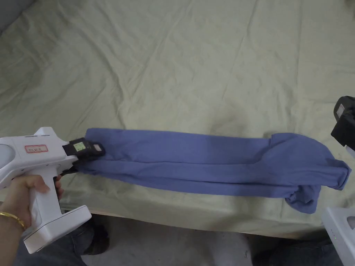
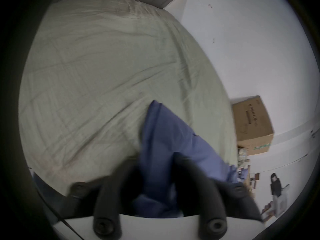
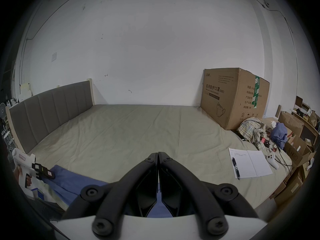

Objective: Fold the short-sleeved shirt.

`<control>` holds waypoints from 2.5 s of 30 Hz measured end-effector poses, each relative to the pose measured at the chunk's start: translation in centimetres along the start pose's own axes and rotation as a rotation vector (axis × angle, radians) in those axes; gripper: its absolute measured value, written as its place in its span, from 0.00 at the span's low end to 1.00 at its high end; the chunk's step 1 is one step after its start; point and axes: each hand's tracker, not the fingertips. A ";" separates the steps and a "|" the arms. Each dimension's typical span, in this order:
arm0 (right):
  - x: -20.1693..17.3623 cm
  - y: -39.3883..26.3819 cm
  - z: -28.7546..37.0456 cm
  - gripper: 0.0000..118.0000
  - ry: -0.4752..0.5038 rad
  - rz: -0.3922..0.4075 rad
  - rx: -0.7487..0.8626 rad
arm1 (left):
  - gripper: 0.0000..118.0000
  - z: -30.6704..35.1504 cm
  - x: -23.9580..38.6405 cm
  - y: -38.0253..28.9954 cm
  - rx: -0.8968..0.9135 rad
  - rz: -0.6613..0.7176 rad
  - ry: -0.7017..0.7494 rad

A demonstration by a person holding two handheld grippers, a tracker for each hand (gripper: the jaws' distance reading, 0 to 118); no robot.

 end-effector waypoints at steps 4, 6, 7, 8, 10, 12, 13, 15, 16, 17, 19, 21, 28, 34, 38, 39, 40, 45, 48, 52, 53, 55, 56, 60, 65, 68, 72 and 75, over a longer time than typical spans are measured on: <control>0.0 -0.3 0.2 0.00 -0.002 -0.002 -0.003 | 0.06 -0.8 1.2 -0.2 0.020 -0.103 0.085; 0.0 -0.4 0.4 0.00 -0.008 0.005 -0.005 | 0.05 -0.3 2.8 -0.7 0.038 -0.194 0.134; 0.1 -0.4 0.5 0.00 -0.011 0.011 -0.005 | 0.05 0.3 3.8 -1.1 0.065 -0.262 0.150; 0.2 -0.4 0.6 0.00 -0.012 0.013 -0.002 | 0.05 0.6 4.3 -1.0 0.082 -0.334 0.166; 0.7 -0.5 0.5 0.00 -0.007 0.005 0.005 | 0.05 2.0 6.5 -1.5 0.118 -0.458 0.182; 1.0 -0.5 0.9 0.00 -0.010 0.001 0.020 | 0.05 4.0 9.7 -3.0 0.179 -0.547 0.160; 1.1 -0.6 1.1 0.00 -0.011 0.000 0.026 | 0.05 4.9 11.3 -3.7 0.199 -0.581 0.147; 1.6 -0.7 1.5 0.00 -0.010 -0.011 0.039 | 0.05 5.7 14.0 -5.1 0.215 -0.660 0.123; 1.8 -0.7 1.8 0.00 -0.011 -0.016 0.045 | 0.05 6.0 15.8 -6.1 0.221 -0.694 0.111; 1.9 -0.8 2.1 0.00 -0.012 -0.019 0.050 | 0.05 6.0 17.1 -6.9 0.218 -0.718 0.087; 2.5 -1.1 2.7 0.00 -0.020 -0.026 0.056 | 0.05 5.5 19.5 -8.6 0.187 -0.771 0.031; 3.3 -1.5 3.2 0.00 -0.028 -0.033 0.058 | 0.05 3.8 21.4 -10.0 0.153 -0.785 0.000; 6.1 -2.7 5.6 0.00 -0.092 -0.079 0.060 | 0.05 -4.3 26.2 -16.9 -0.036 -0.864 -0.035; 8.2 -3.3 7.5 0.00 -0.167 -0.080 0.054 | 0.24 -11.4 27.1 -21.0 -0.092 -0.837 0.070; 9.0 -3.7 8.1 0.00 -0.192 -0.098 0.052 | 0.69 -13.1 27.1 -22.2 -0.165 -0.816 0.027; 9.0 -3.7 8.1 0.00 -0.196 -0.099 0.050 | 0.70 -12.9 27.2 -22.2 -0.178 -0.804 -0.013; 9.0 -3.8 8.0 0.00 -0.197 -0.099 0.052 | 0.70 -12.5 27.4 -22.2 -0.179 -0.784 -0.047; 8.7 -3.7 7.5 0.00 -0.176 -0.109 0.053 | 0.70 -8.7 28.4 -19.2 -0.019 -0.724 -0.160; 8.5 -3.5 7.3 0.00 -0.156 -0.105 0.063 | 0.65 -5.8 28.1 -17.8 0.152 -0.758 -0.134; 8.3 -3.4 7.1 0.00 -0.139 -0.108 0.070 | 0.10 -5.6 27.0 -18.4 0.243 -0.842 0.008; 8.5 -3.5 7.0 0.00 -0.135 -0.109 0.071 | 0.07 -6.0 26.7 -18.8 0.225 -0.857 0.021; 8.9 -3.7 7.0 0.00 -0.135 -0.111 0.071 | 0.00 -6.8 26.1 -19.8 0.129 -0.831 -0.002; 9.0 -3.7 7.0 0.00 -0.137 -0.111 0.071 | 0.00 -7.4 25.9 -20.5 0.094 -0.810 -0.013; 9.5 -3.8 7.7 0.00 -0.151 -0.119 0.068 | 0.00 -10.4 25.1 -24.4 -0.021 -0.837 0.042; 10.0 -3.6 8.7 0.00 -0.178 -0.114 0.067 | 0.00 -11.8 25.6 -27.8 -0.144 -0.784 -0.028; 10.0 -3.5 8.8 0.00 -0.181 -0.108 0.064 | 0.00 -11.8 26.6 -28.4 -0.202 -0.751 -0.098; 9.7 -3.0 9.0 0.00 -0.175 -0.100 0.078 | 0.00 -8.8 27.0 -25.6 -0.104 -0.671 -0.198; 9.2 -2.6 8.7 0.00 -0.156 -0.102 0.089 | 0.12 -5.7 26.8 -21.6 0.025 -0.654 -0.268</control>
